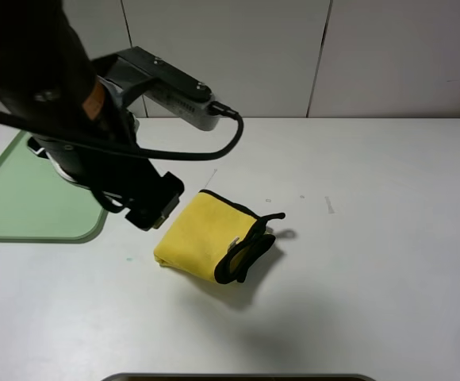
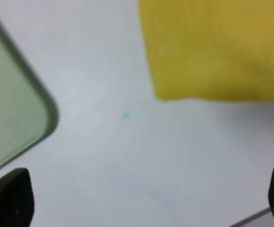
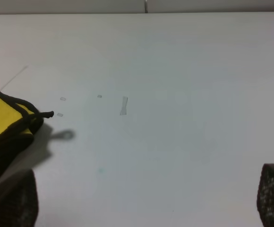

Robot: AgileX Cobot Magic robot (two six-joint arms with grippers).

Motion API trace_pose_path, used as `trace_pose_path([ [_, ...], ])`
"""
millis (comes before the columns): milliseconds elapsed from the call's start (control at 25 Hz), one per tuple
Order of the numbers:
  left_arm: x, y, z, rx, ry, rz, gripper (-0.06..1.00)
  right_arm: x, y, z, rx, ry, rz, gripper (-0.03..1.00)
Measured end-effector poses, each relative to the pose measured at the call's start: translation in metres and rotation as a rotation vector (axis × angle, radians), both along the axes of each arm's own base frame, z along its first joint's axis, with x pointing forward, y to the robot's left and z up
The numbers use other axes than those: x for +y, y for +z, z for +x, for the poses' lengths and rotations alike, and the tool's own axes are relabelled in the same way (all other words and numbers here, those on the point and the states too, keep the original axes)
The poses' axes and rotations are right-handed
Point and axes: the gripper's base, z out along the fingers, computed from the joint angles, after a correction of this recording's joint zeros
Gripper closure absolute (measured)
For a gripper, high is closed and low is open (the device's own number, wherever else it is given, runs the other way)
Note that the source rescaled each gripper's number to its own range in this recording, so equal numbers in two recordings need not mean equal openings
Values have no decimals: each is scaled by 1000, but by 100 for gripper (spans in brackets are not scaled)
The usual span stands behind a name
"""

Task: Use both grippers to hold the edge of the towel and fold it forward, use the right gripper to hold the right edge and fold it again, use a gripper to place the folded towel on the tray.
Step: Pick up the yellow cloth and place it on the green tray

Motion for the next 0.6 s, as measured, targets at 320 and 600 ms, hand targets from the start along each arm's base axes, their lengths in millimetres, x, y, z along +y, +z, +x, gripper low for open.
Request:
trace_pose_path([
  [320,55,-3,-38,-4,14,-5,-5,0,0,0,0,0,0,-3],
  [600,106,-10,-61,12,144,-90,-5,0,0,0,0,0,0,-3],
])
